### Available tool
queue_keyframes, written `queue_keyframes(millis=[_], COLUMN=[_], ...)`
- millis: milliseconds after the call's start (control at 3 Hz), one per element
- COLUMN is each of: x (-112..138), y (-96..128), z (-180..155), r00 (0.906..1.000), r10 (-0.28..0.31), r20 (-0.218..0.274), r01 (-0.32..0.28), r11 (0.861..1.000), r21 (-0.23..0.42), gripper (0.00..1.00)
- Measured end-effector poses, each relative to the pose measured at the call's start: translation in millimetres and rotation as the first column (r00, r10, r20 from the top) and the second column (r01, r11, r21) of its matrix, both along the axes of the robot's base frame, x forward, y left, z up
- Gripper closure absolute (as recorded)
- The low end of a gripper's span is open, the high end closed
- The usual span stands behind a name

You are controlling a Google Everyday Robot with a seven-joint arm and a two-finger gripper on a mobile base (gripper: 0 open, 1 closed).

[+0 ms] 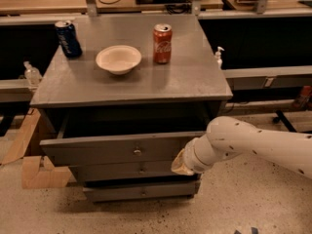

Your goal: Close top drawer

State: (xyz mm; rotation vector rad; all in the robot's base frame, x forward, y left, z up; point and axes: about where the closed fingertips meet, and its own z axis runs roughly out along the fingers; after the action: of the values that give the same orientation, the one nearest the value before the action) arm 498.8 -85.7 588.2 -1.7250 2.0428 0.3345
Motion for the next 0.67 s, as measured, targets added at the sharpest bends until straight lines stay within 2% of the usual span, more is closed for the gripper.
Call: queue_keyframes(millis=[333, 667], x=[34, 47], y=[3, 2], z=[6, 7], r00=[0.9996, 0.9993], r10=[0.007, 0.008], r20=[0.026, 0.036], r01=[-0.007, -0.008], r11=[1.0, 1.0], r21=[-0.007, -0.009], gripper=[1.0, 1.0])
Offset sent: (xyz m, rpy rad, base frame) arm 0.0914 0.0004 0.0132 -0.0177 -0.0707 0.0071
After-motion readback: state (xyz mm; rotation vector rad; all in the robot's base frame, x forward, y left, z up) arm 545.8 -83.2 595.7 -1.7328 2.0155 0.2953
